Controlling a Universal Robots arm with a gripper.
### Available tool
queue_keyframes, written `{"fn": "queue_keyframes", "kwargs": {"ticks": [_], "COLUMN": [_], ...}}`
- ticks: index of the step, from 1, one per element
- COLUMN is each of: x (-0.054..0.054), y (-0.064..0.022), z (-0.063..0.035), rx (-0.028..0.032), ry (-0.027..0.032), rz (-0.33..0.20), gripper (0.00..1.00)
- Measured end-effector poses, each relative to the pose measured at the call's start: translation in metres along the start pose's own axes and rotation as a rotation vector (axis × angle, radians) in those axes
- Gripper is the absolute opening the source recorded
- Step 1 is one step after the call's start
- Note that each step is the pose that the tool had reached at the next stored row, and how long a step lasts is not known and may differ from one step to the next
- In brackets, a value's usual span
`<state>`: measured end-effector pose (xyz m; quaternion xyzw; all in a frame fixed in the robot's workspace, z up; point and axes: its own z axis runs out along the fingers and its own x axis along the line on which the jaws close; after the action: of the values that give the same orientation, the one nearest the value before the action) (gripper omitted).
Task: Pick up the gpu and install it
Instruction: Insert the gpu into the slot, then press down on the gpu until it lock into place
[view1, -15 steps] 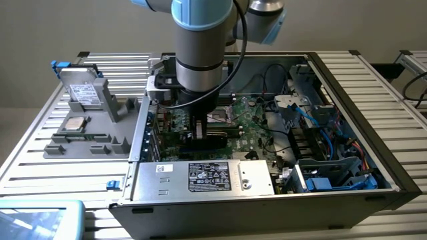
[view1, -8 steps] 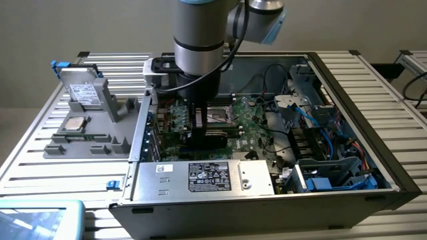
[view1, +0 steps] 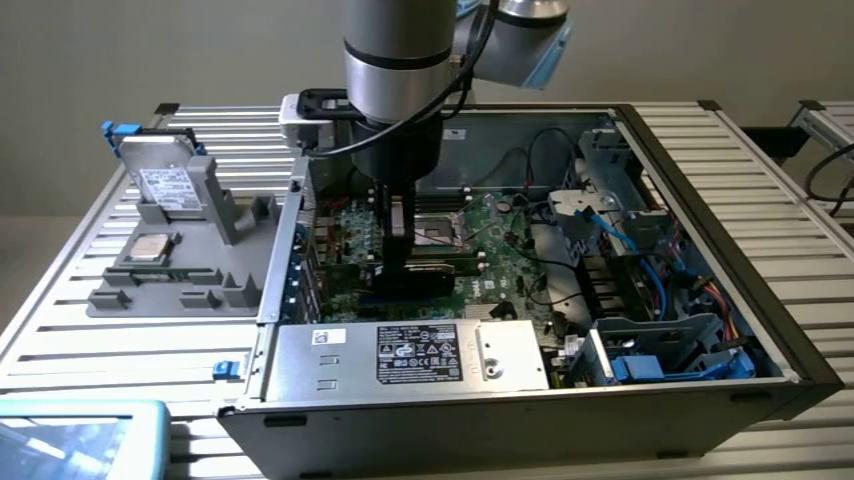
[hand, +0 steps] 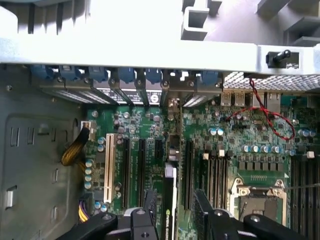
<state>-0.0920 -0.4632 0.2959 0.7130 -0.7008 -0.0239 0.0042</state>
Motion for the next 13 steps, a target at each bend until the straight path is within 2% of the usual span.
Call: {"fn": "queue_keyframes", "kwargs": {"ticks": [10, 11, 13], "x": [0.0, 0.0, 0.0], "y": [0.0001, 0.0001, 0.0001], "z": [-0.0001, -0.0001, -0.0001], "rx": [0.0044, 0.0049, 0.0057], "ry": [0.0003, 0.0003, 0.0004], "rz": [0.0, 0.0, 0.0], "gripper": [0.43, 0.41, 0.28]}}
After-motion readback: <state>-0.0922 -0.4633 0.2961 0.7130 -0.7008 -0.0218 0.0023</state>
